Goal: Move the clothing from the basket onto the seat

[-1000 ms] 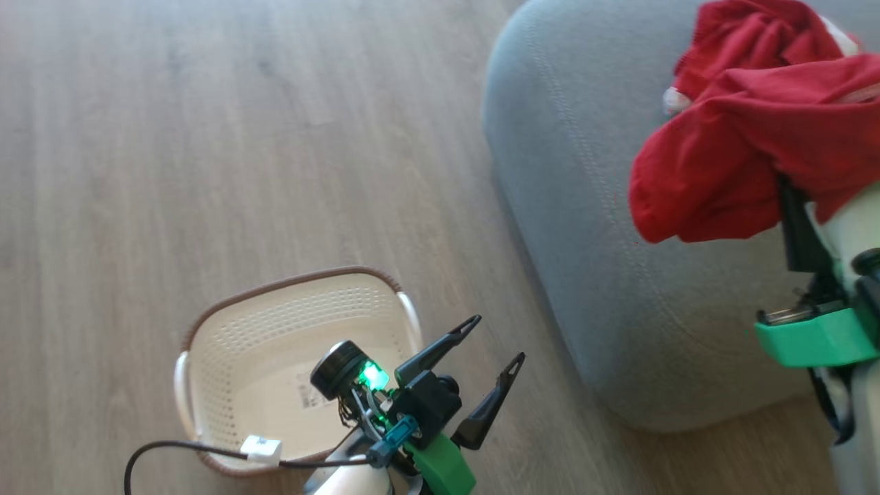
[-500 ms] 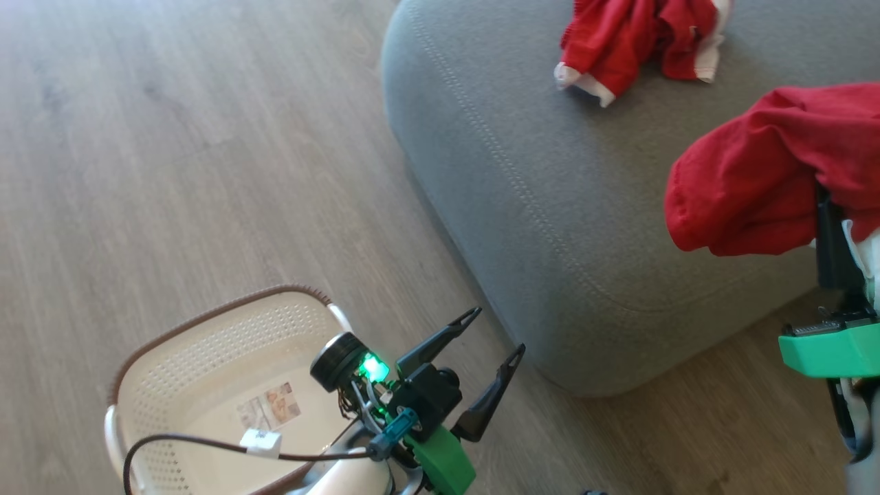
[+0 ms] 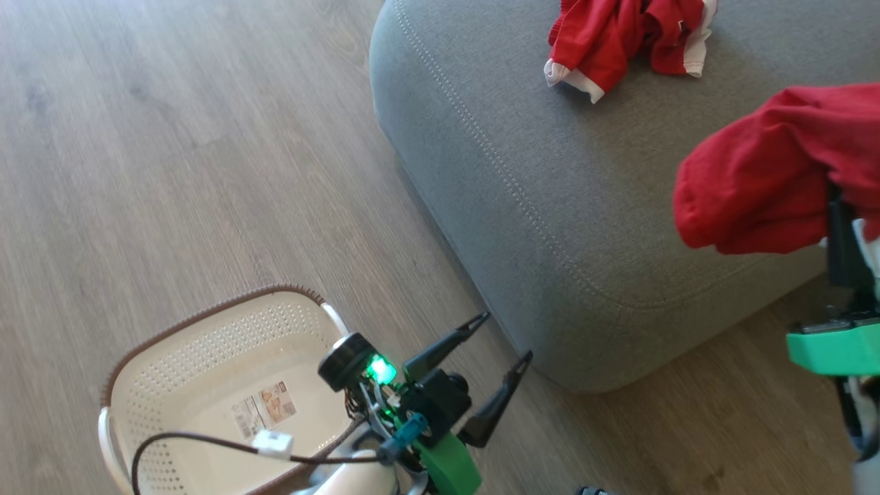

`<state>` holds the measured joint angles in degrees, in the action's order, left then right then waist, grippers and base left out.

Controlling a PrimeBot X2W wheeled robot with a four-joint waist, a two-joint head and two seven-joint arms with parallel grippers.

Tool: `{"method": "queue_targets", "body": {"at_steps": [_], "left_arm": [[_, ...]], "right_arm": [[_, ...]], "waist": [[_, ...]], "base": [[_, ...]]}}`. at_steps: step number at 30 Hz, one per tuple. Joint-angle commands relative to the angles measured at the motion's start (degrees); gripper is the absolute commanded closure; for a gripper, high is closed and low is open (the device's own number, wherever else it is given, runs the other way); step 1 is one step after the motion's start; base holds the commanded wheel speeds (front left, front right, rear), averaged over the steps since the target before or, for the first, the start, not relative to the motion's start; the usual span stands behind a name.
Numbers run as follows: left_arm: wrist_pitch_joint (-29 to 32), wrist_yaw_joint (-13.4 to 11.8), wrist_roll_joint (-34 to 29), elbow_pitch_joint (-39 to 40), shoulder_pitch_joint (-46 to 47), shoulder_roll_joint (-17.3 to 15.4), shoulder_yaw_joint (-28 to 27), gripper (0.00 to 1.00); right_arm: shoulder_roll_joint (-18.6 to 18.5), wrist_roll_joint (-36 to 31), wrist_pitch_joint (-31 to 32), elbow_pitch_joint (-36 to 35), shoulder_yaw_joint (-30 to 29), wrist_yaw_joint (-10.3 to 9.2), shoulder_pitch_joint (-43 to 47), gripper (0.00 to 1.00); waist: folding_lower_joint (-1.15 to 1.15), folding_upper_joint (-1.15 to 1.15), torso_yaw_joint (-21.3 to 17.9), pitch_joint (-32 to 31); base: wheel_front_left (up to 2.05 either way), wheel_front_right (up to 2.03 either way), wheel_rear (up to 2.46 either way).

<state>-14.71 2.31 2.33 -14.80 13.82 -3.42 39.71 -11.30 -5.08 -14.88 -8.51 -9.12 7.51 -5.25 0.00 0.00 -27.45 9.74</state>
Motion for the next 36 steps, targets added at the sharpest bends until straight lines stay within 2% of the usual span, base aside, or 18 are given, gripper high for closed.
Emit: {"method": "queue_targets", "body": {"at_steps": [1,8,10,16,24,31,36], "left_arm": [[-0.29,0.16,-0.65,1.56,1.98,0.54,-0.56,0.00],[-0.29,0.33,-1.56,1.39,3.03,0.37,-0.11,0.00],[-0.29,1.14,-2.51,0.86,4.30,-0.86,0.55,0.00],[-0.29,2.30,-5.62,0.30,9.29,-5.51,3.15,0.00],[-0.29,2.42,-6.27,0.92,13.45,-10.06,4.91,0.00],[-0.29,2.35,-6.85,2.88,16.10,-12.15,7.05,0.00],[-0.29,1.56,-6.66,3.40,17.38,-12.91,7.71,0.00]], "right_arm": [[-1.95,0.24,-0.12,-2.06,-0.76,-0.02,-1.78,1.00],[-3.33,1.63,-0.12,-1.31,-5.08,-0.02,-5.52,1.00],[-3.52,3.21,-0.12,-0.55,-8.23,-0.02,-9.32,1.00],[-3.54,5.34,-0.12,1.63,-12.25,-0.02,-17.66,1.00],[-6.36,6.49,-0.12,6.54,-14.61,-0.02,-30.06,1.00],[-9.80,8.06,-0.12,14.43,-15.69,-0.02,-41.28,1.00],[-12.45,12.62,-0.12,26.33,-14.72,-0.02,-48.76,1.00]], "waist": [[0.00,0.00,0.41,0.63],[0.00,0.00,0.50,3.98],[0.00,0.00,0.23,7.59],[0.00,0.00,-0.46,16.89],[0.00,0.00,-1.13,25.98],[0.00,0.00,0.13,31.18],[0.00,0.00,2.28,33.13]], "base": [[0.00,0.00,0.00],[0.00,0.00,0.00],[0.00,0.00,0.00],[0.00,0.00,0.00],[0.00,0.00,0.00],[0.00,0.00,0.00],[0.00,0.00,0.00]]}}
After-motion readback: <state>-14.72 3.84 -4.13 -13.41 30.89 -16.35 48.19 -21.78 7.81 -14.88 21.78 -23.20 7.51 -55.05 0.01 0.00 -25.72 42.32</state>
